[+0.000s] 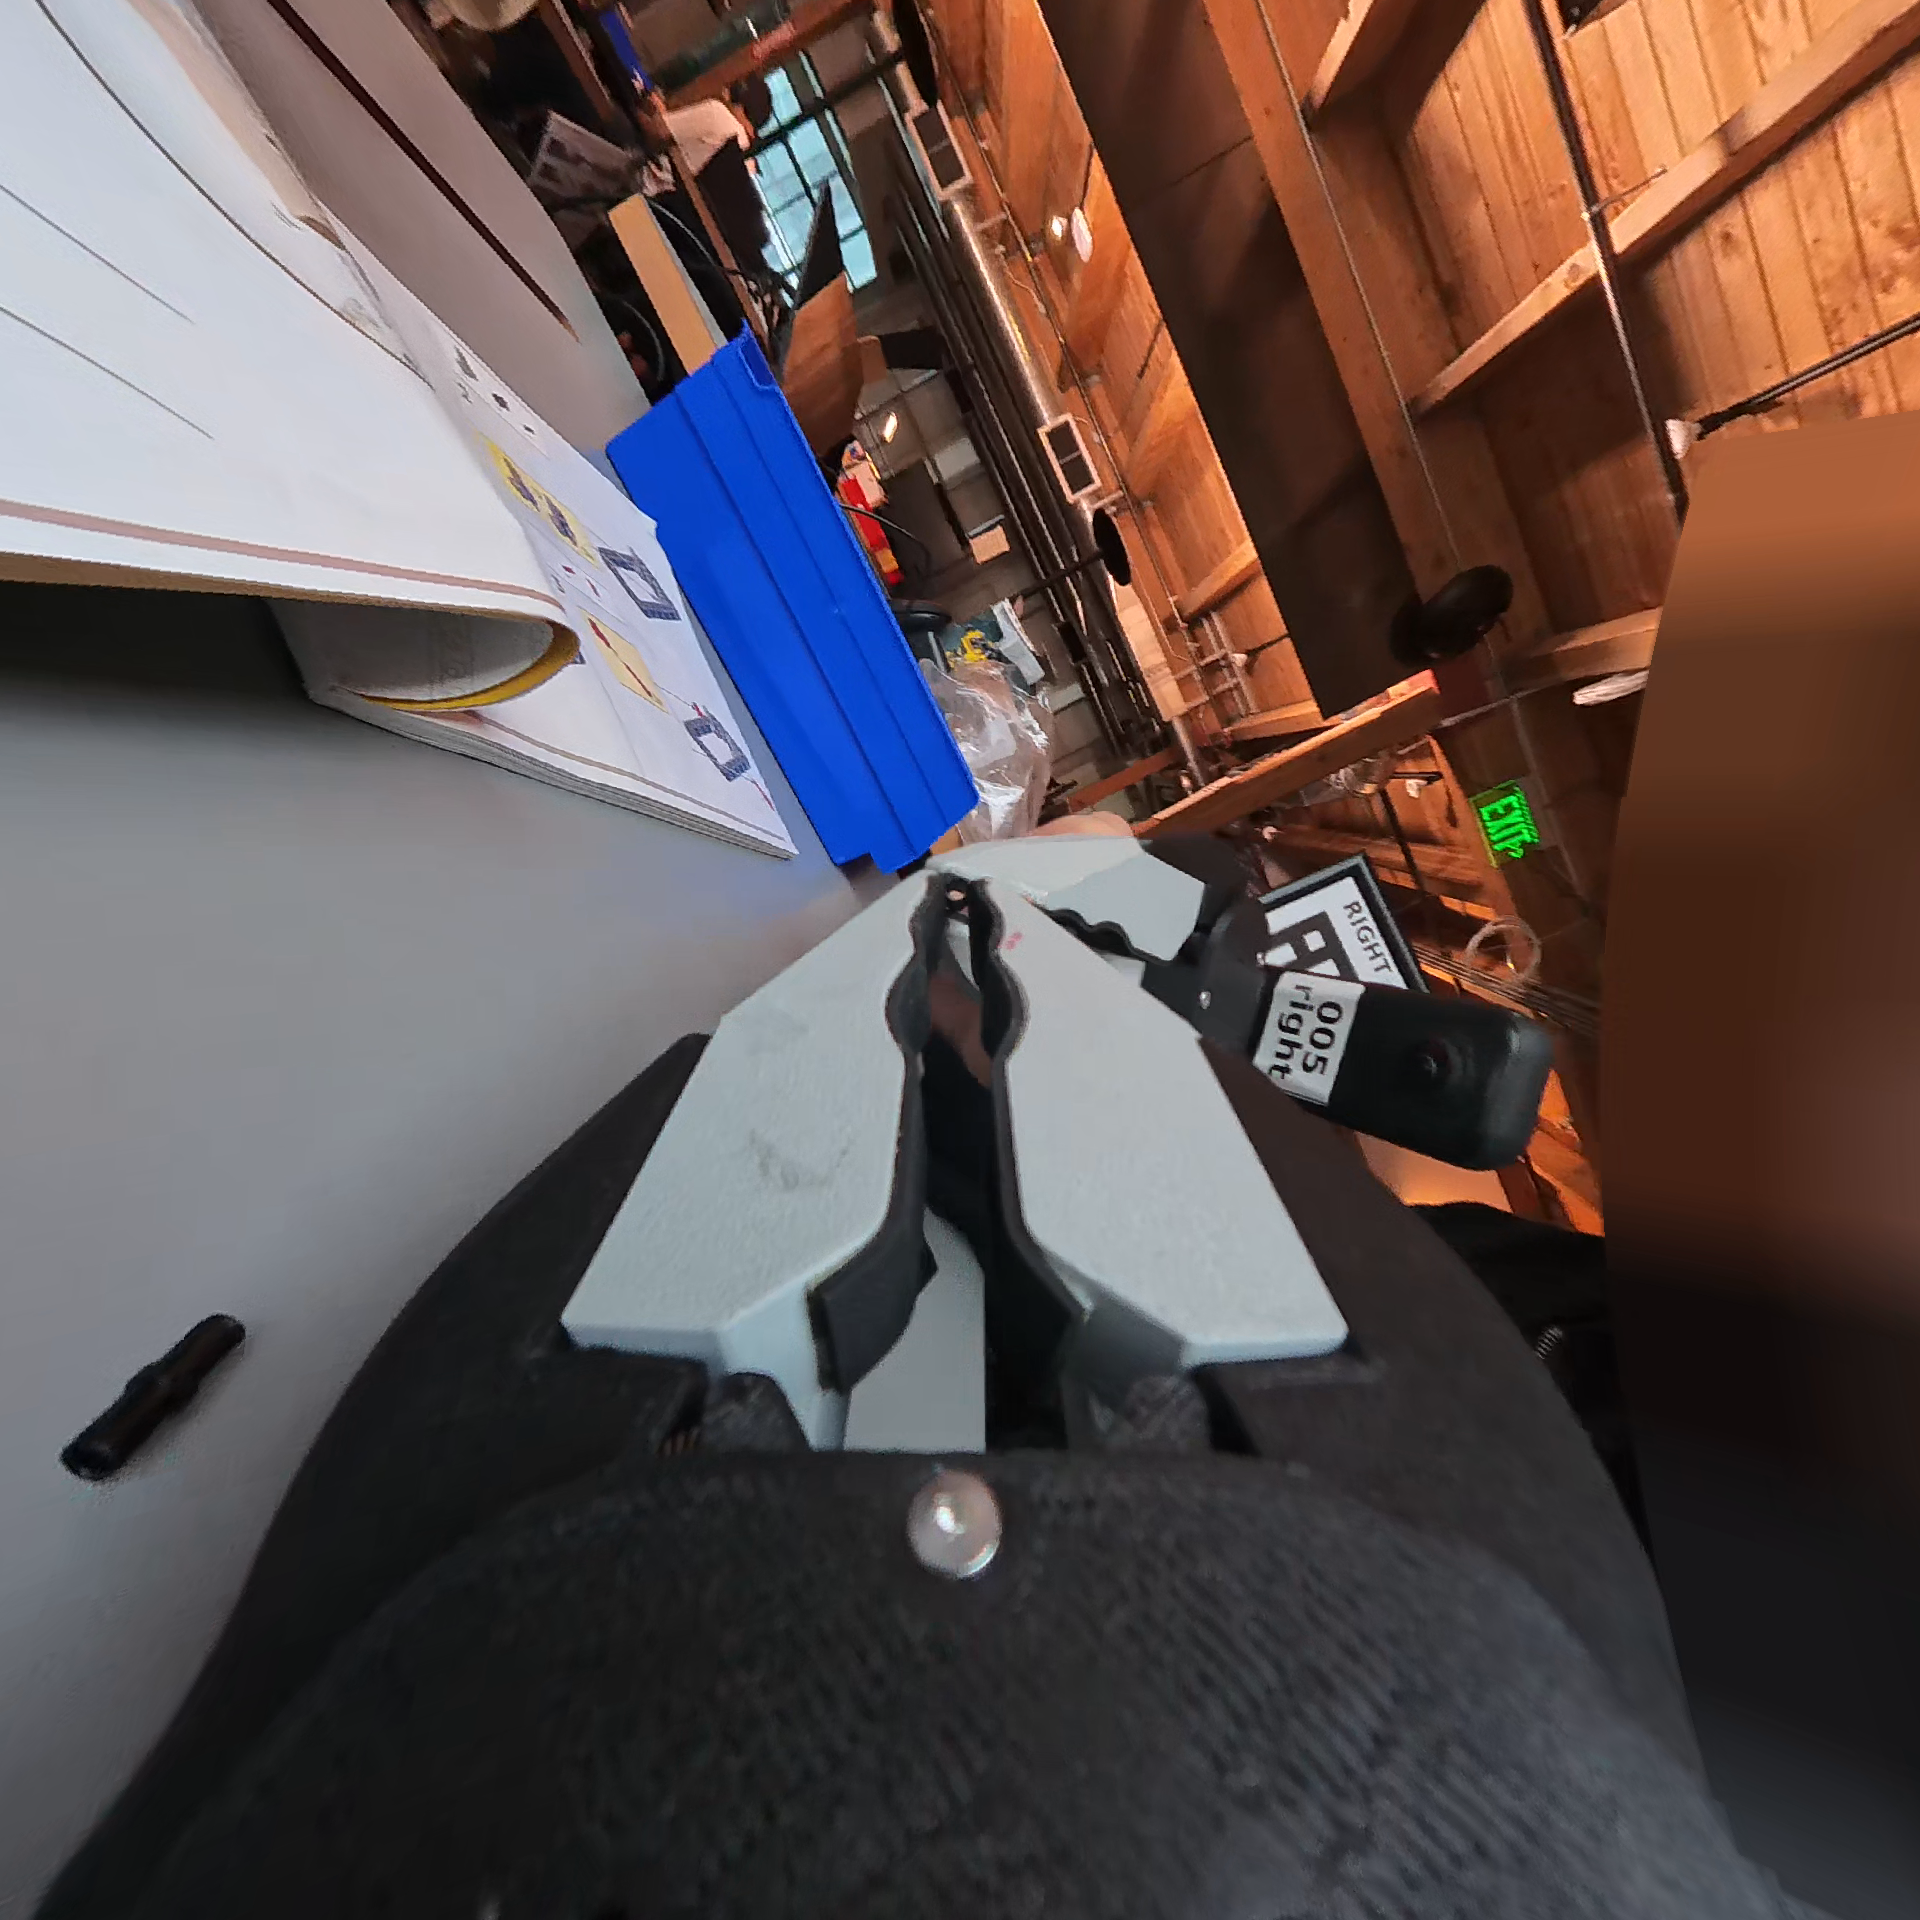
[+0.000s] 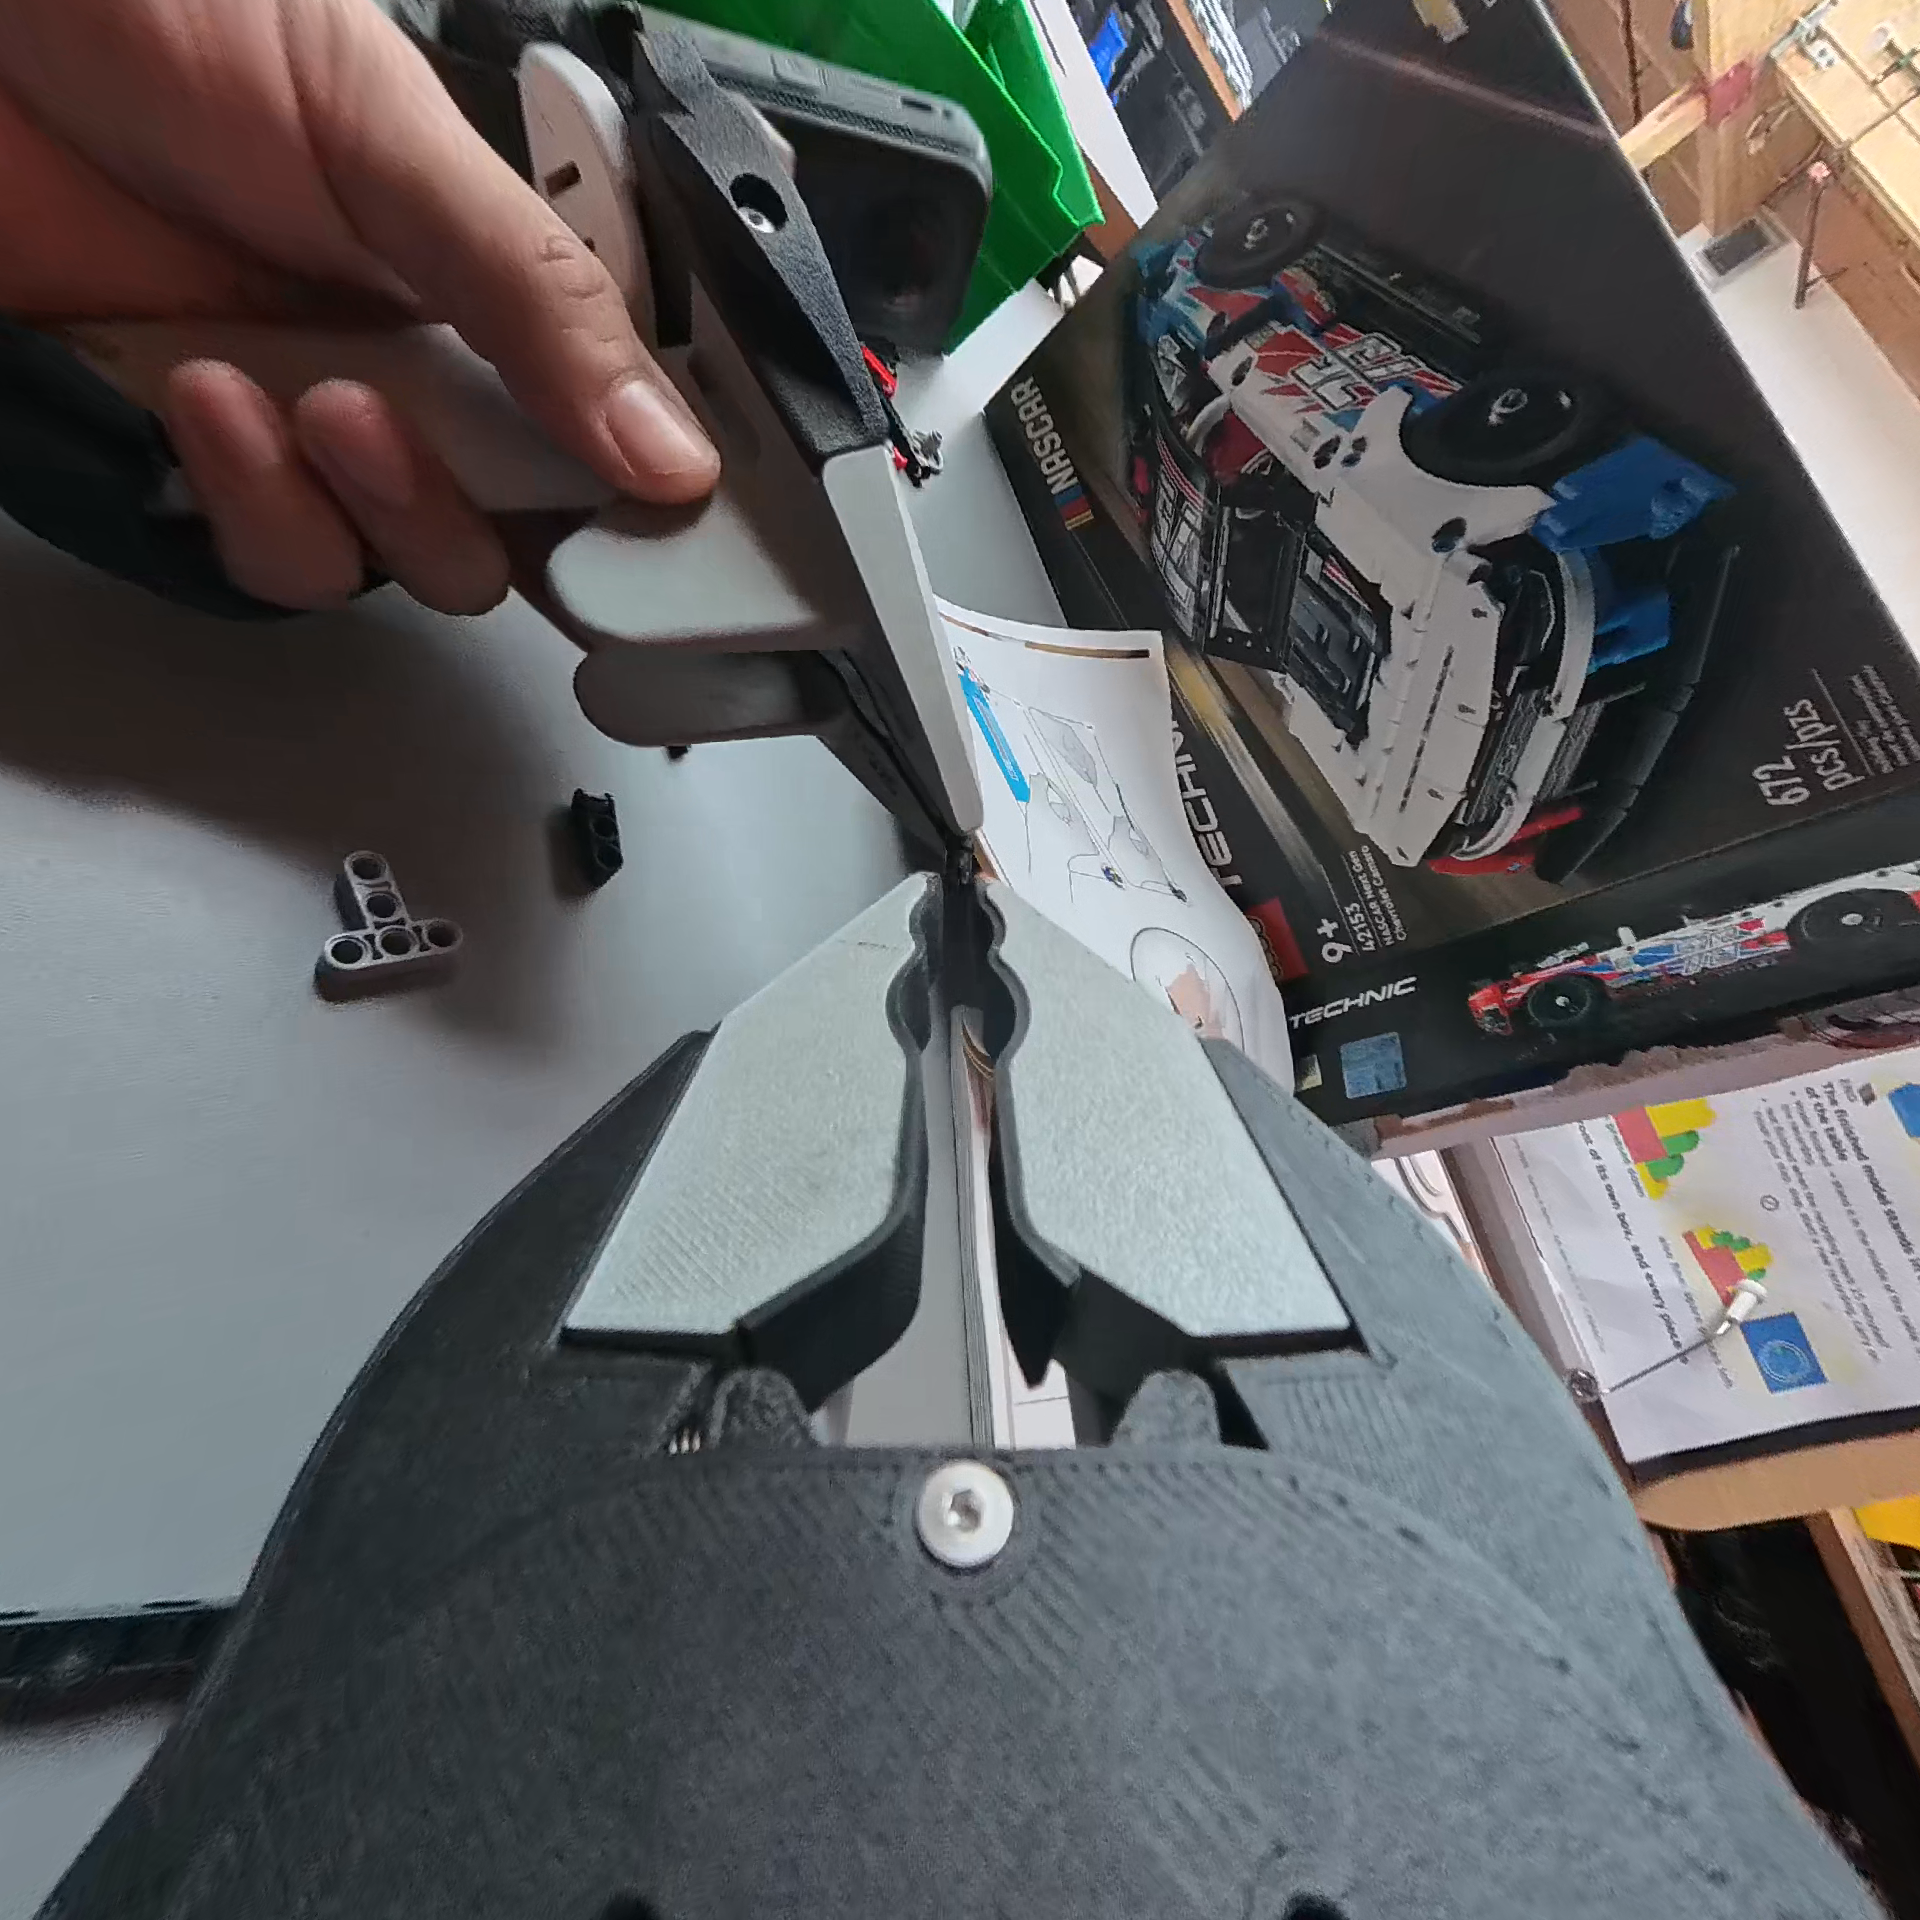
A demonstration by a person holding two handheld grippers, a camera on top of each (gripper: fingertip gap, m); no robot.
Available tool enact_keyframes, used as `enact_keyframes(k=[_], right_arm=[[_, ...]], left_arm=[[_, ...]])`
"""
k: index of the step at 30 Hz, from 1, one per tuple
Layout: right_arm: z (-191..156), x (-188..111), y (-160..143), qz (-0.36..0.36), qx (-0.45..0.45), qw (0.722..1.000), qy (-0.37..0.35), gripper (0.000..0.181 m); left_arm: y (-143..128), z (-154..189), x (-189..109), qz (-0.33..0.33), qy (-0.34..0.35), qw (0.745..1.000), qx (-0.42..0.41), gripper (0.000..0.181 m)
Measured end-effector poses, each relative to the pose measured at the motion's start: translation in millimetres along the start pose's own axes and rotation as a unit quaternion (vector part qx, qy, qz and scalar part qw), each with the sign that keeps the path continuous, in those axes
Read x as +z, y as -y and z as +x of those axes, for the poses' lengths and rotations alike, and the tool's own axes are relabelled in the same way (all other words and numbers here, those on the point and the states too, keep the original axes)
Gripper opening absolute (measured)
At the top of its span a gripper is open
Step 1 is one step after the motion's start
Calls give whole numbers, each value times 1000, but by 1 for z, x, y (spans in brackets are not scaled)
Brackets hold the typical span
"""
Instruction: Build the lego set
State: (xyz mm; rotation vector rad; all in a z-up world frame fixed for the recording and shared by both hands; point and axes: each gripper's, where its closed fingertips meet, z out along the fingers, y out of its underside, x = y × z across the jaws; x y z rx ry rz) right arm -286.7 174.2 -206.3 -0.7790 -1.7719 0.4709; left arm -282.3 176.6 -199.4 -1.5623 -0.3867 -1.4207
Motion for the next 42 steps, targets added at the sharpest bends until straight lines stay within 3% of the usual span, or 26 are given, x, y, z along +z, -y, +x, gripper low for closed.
enact_keyframes(k=[20, 23, 25, 27, 30, 32, 33, 42], right_arm=[[3, 1, -1, -9, 10, 1000, -2, 1], [1, 4, -1, 4, 27, 1000, 14, 1], [-5, 5, -6, -1, 5, 1000, 27, 1], [-13, 7, -11, -9, 0, 999, 50, 2], [-15, 7, -9, -7, -4, 998, 56, 2], [-16, 6, -9, -5, -3, 998, 59, 2], [-17, 6, -9, -7, -3, 998, 61, 2], [-24, 7, -12, -17, -14, 997, 74, 2]], left_arm=[[-1, 6, 4, 5, 20, 999, 44, 2], [2, 6, -4, -36, 42, 991, 119, 1], [8, 14, -14, -65, 59, 970, 228, 0], [9, 11, -21, -116, 113, 924, 346, 8], [-5, -7, -22, -218, 194, 822, 489, 12], [-11, -20, -21, -248, 235, 750, 567, 9], [-12, -23, -19, -252, 246, 726, 591, 6], [-16, -25, -12, -256, 263, 667, 649, 7]])
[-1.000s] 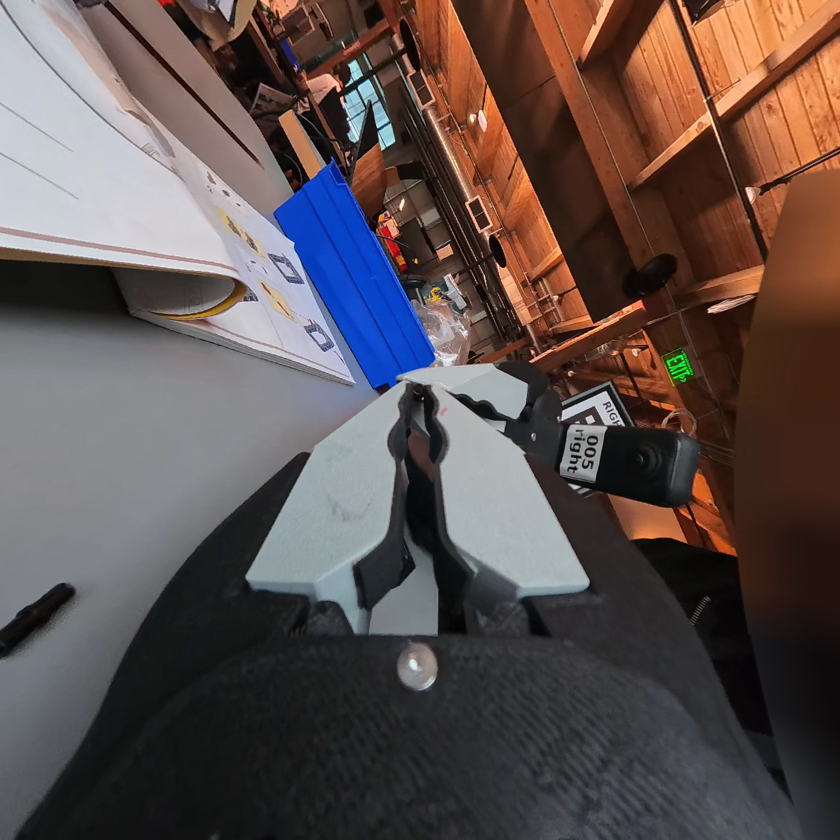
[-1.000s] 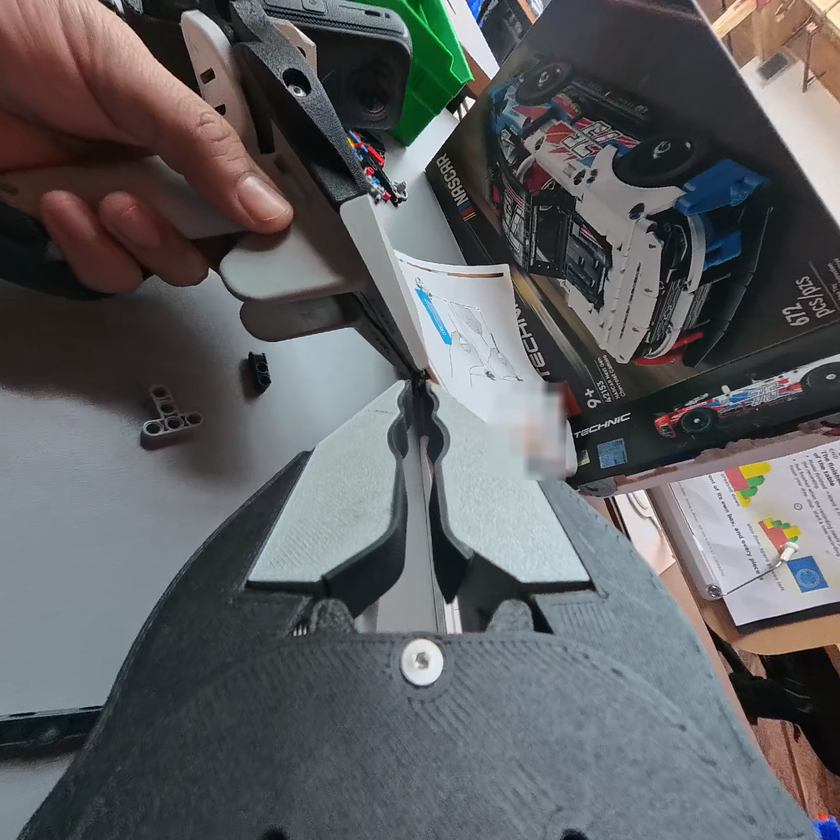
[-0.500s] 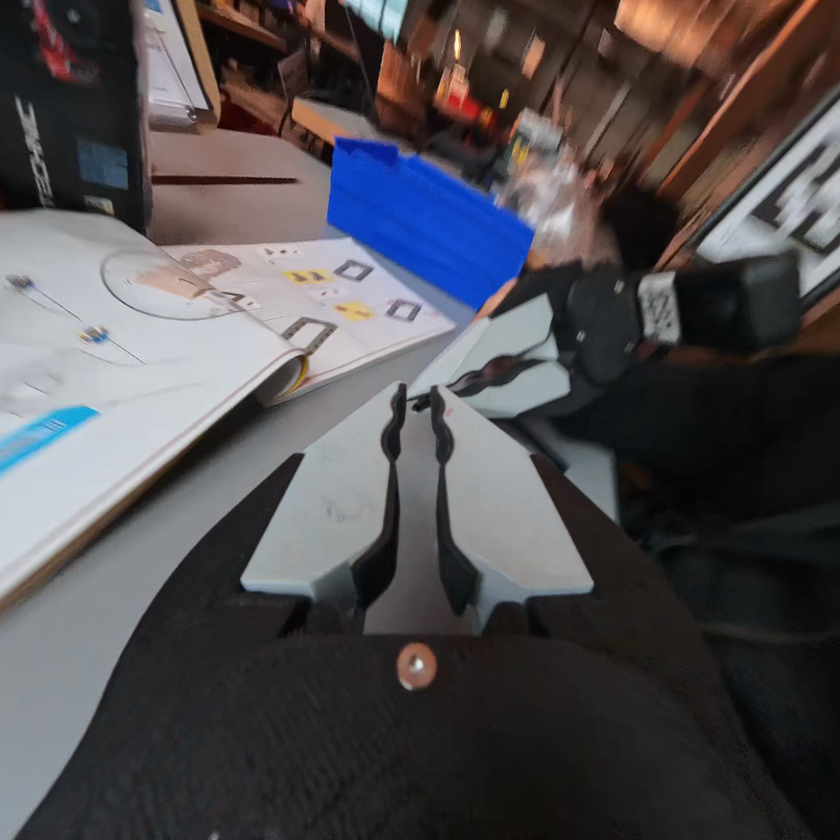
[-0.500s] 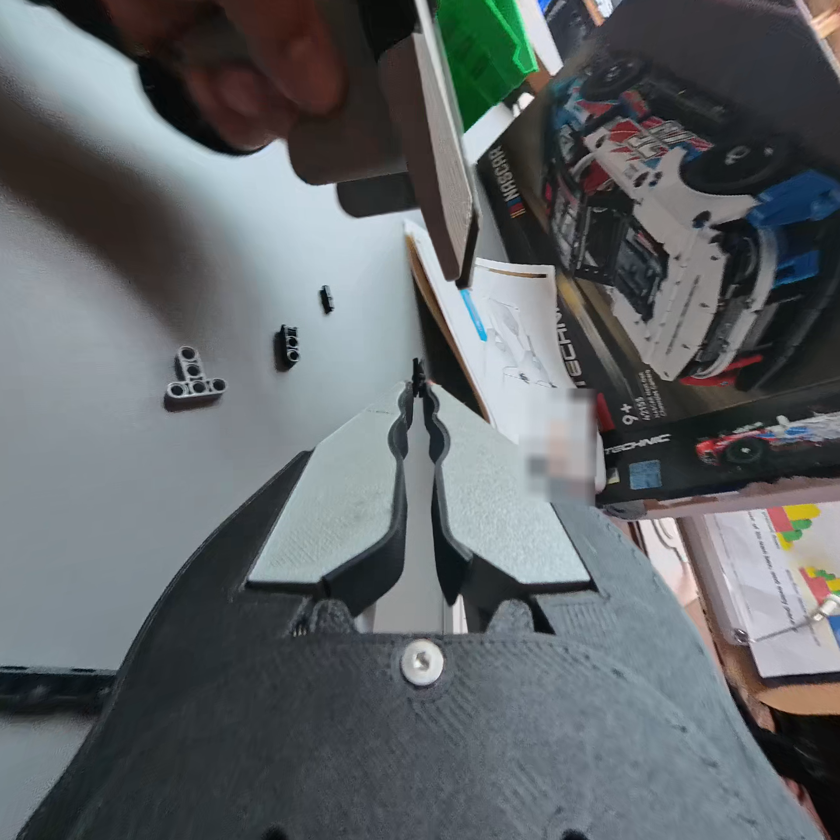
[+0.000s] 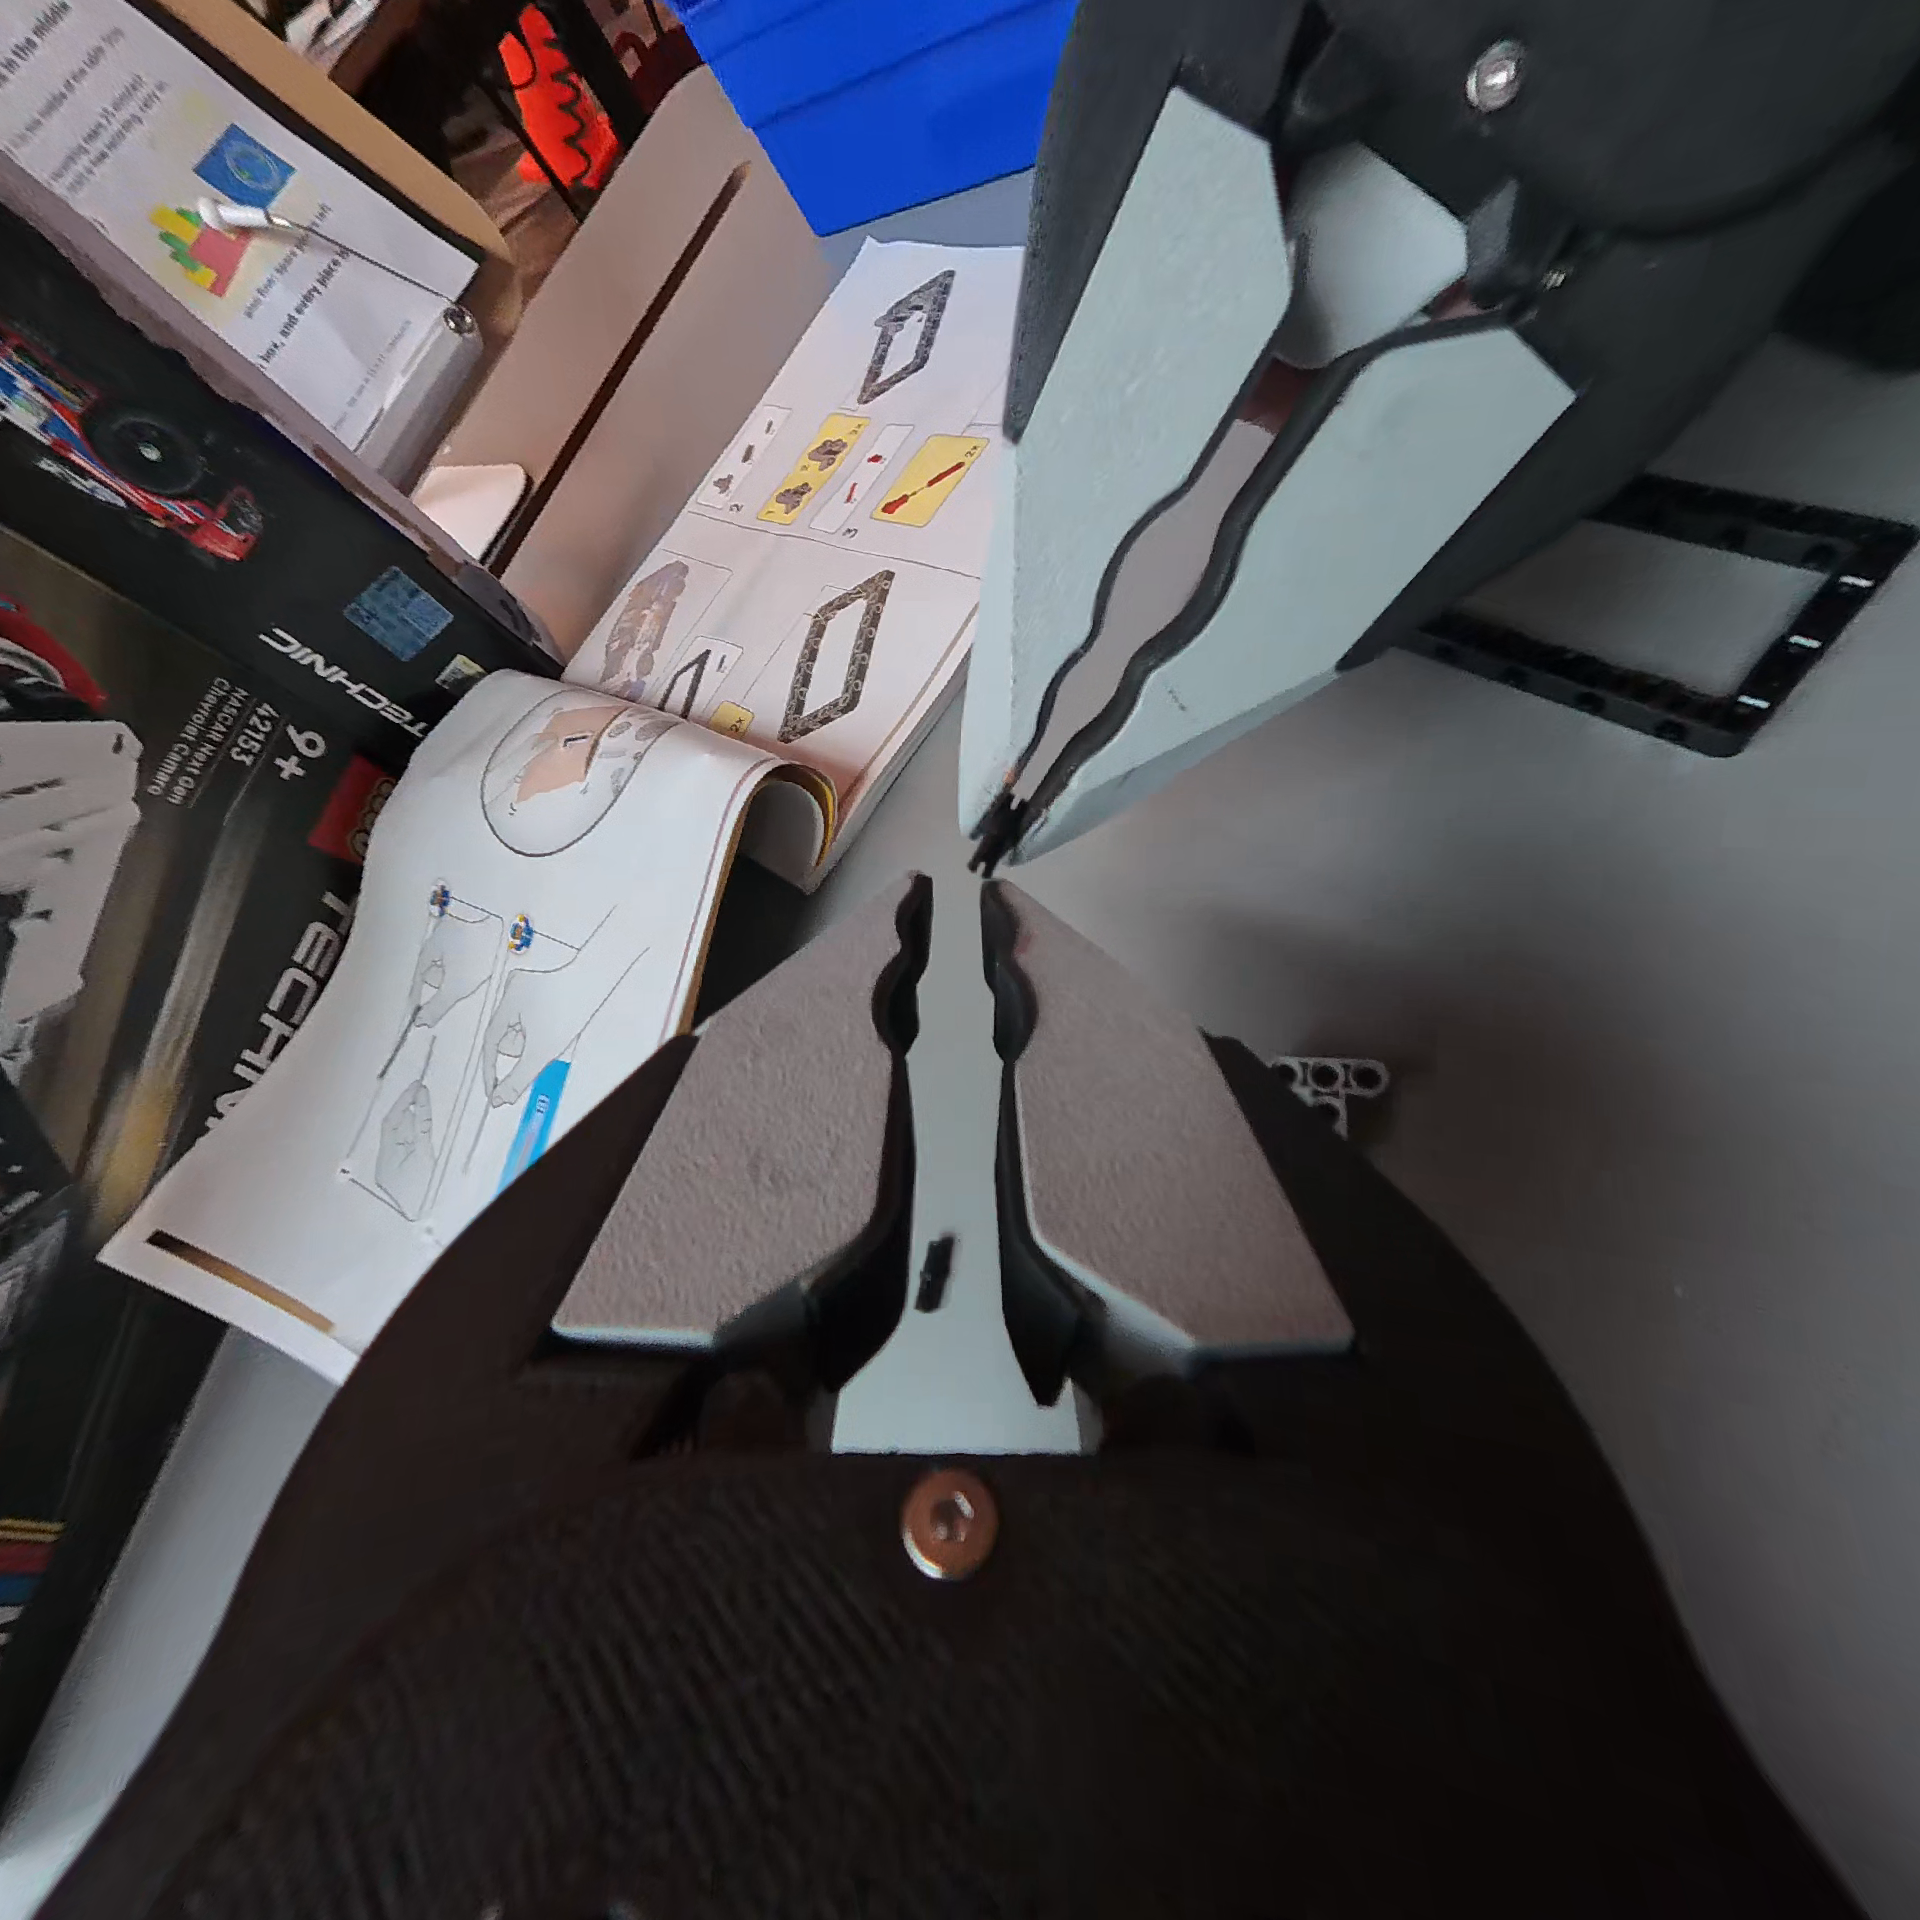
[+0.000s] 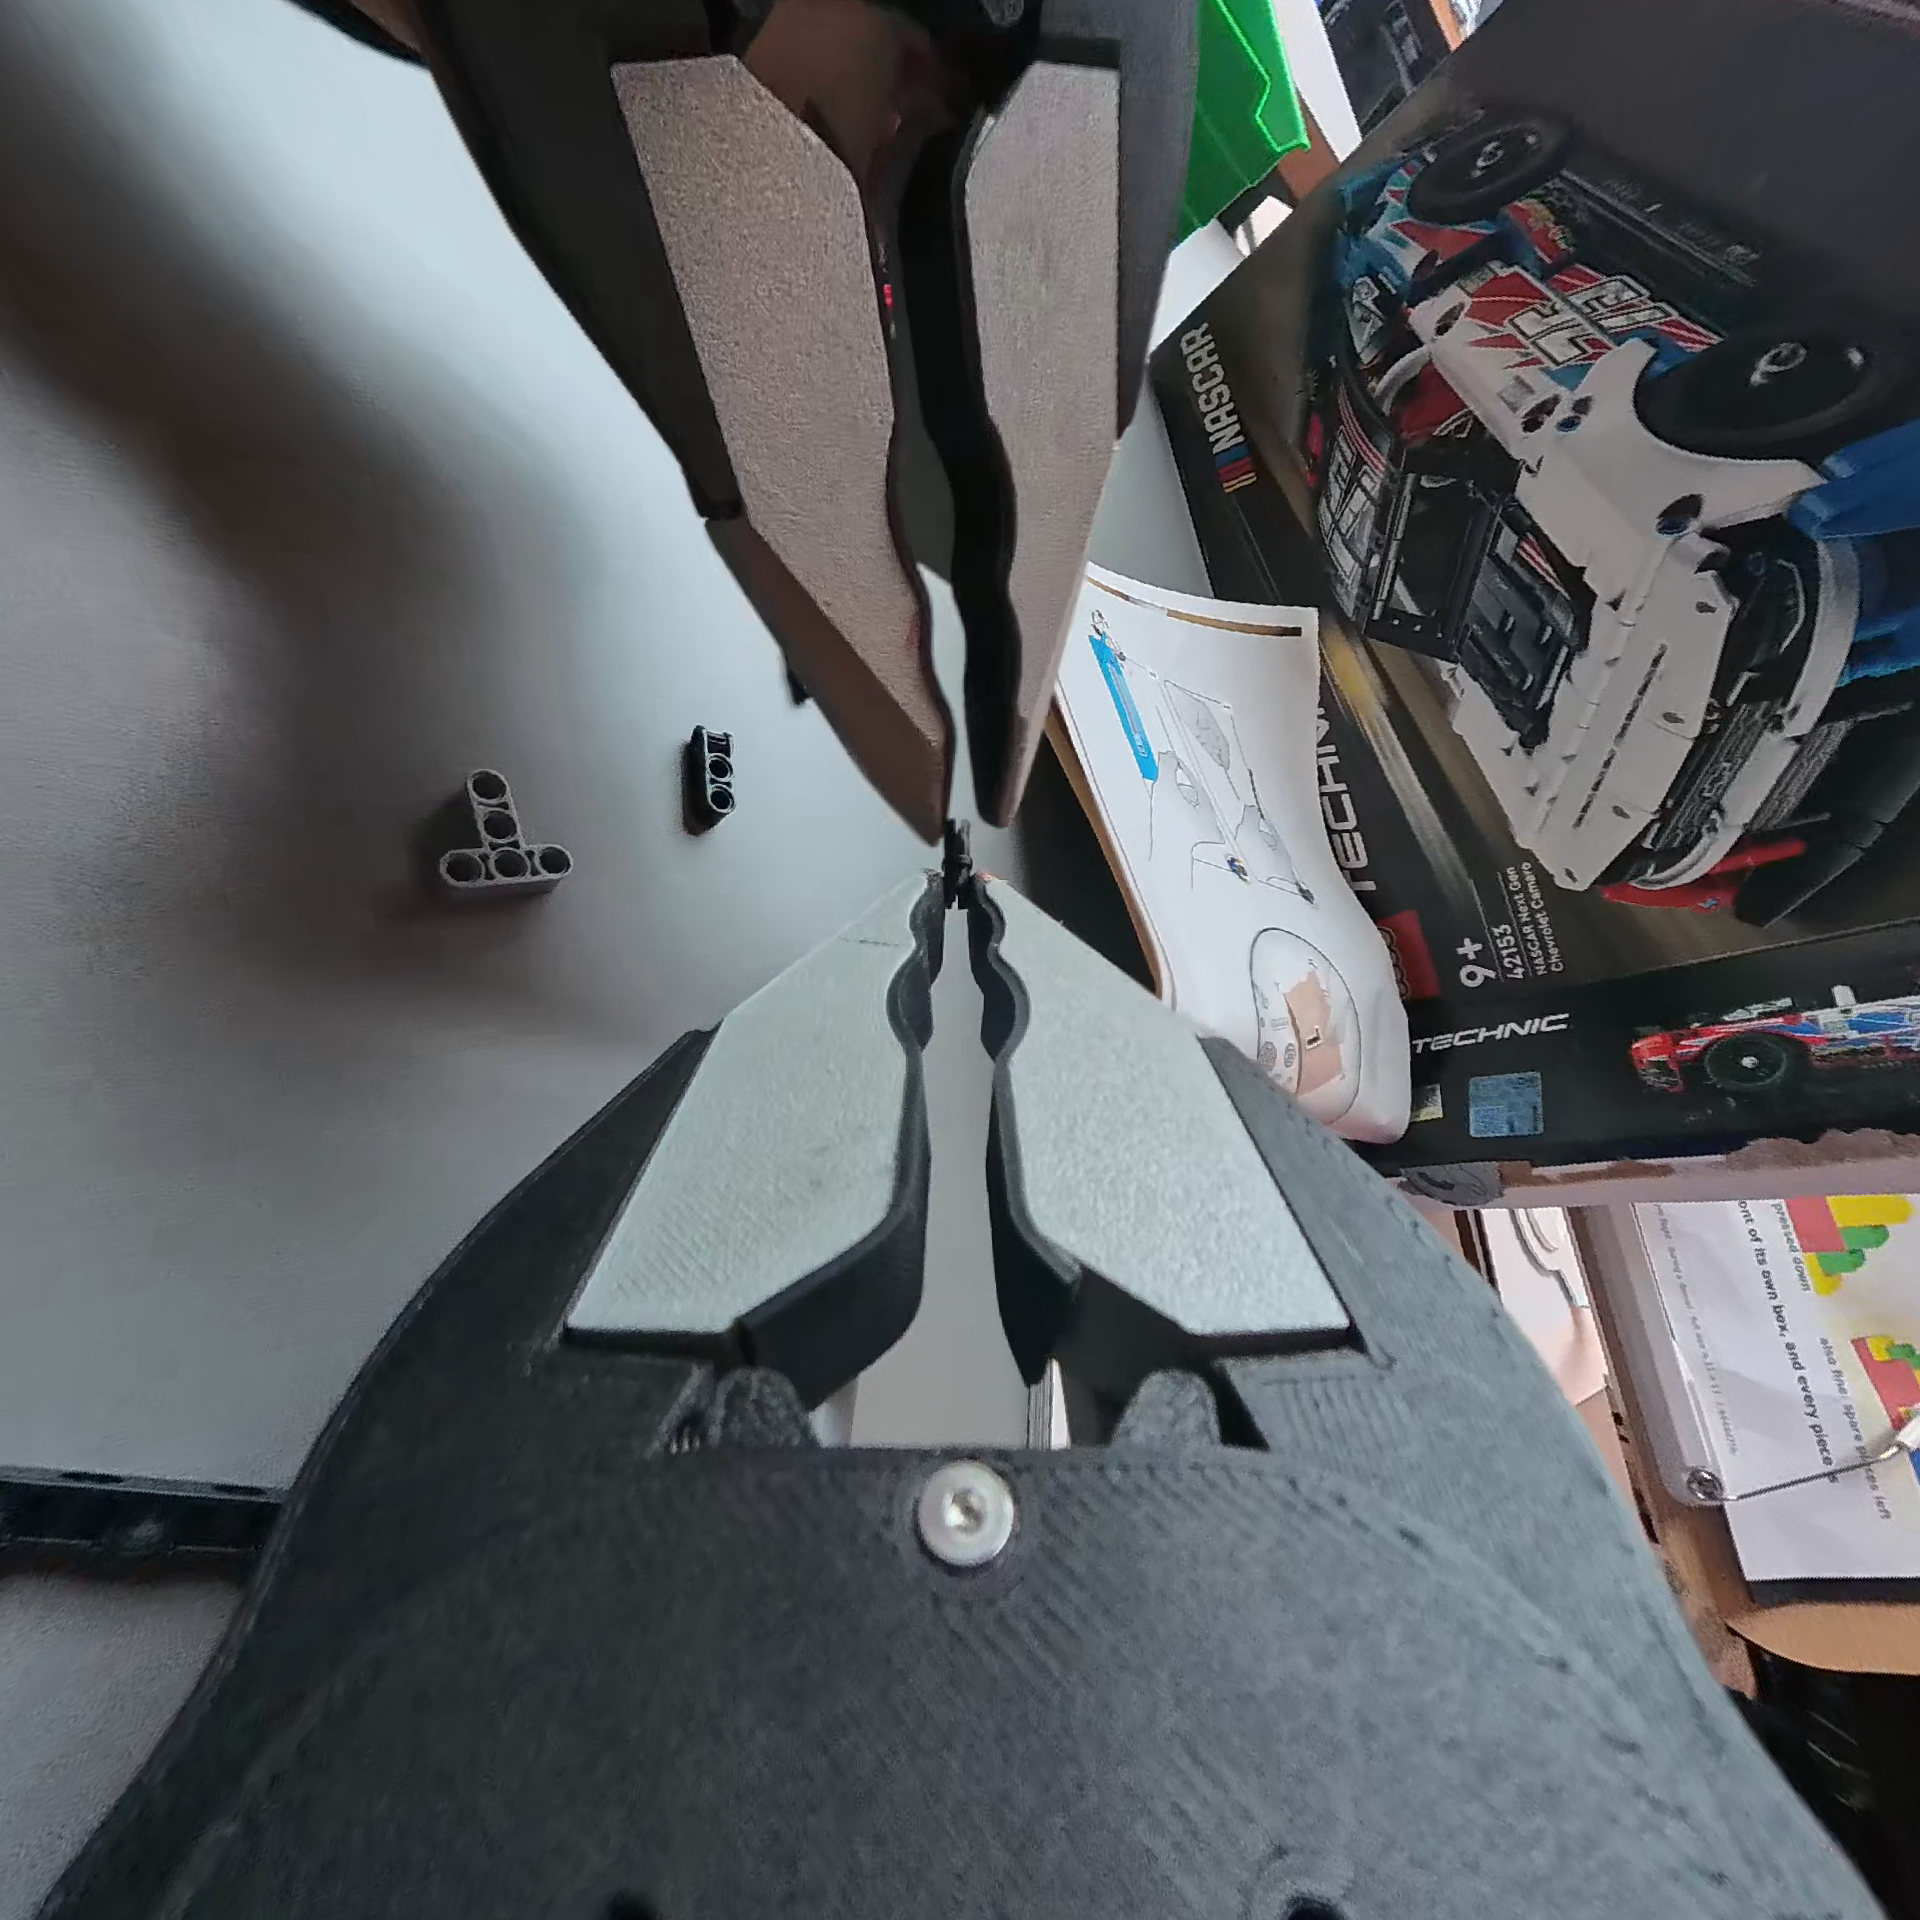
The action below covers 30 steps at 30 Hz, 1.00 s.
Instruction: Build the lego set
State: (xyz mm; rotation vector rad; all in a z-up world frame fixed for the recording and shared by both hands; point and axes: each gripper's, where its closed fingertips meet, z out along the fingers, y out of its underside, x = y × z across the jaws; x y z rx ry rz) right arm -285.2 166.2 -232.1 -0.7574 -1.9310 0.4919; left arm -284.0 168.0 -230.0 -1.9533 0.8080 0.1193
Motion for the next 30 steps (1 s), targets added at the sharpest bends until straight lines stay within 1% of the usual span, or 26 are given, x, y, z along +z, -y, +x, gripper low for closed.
enact_keyframes(k=[4, 8, 11, 12, 13, 15, 24, 30], right_arm=[[0, 0, 0, -7, -7, 1000, -4, 2], [-1, 2, -2, -14, -17, 1000, -6, 2], [-2, 2, -2, -18, -25, 999, -8, 2], [-2, 3, -3, -20, -27, 999, -9, 2], [-2, 3, -3, -21, -30, 999, -9, 2], [-3, 3, -2, -22, -33, 999, -9, 2], [-5, 3, -2, -23, -35, 999, -7, 2], [-9, 4, -5, -28, -36, 999, 7, 2]], left_arm=[[0, 3, 1, -17, 6, 999, 33, 1], [-2, 4, 2, -29, 14, 998, 53, 0], [-2, 5, 1, -30, 14, 998, 55, 1], [-2, 7, 1, -27, 10, 998, 55, 6], [0, 8, 1, -24, 6, 998, 52, 7], [0, 7, 1, -26, 12, 998, 53, 3], [-3, 8, 1, -27, 14, 997, 67, 1], [-7, 10, 2, -49, 15, 994, 92, 1]])
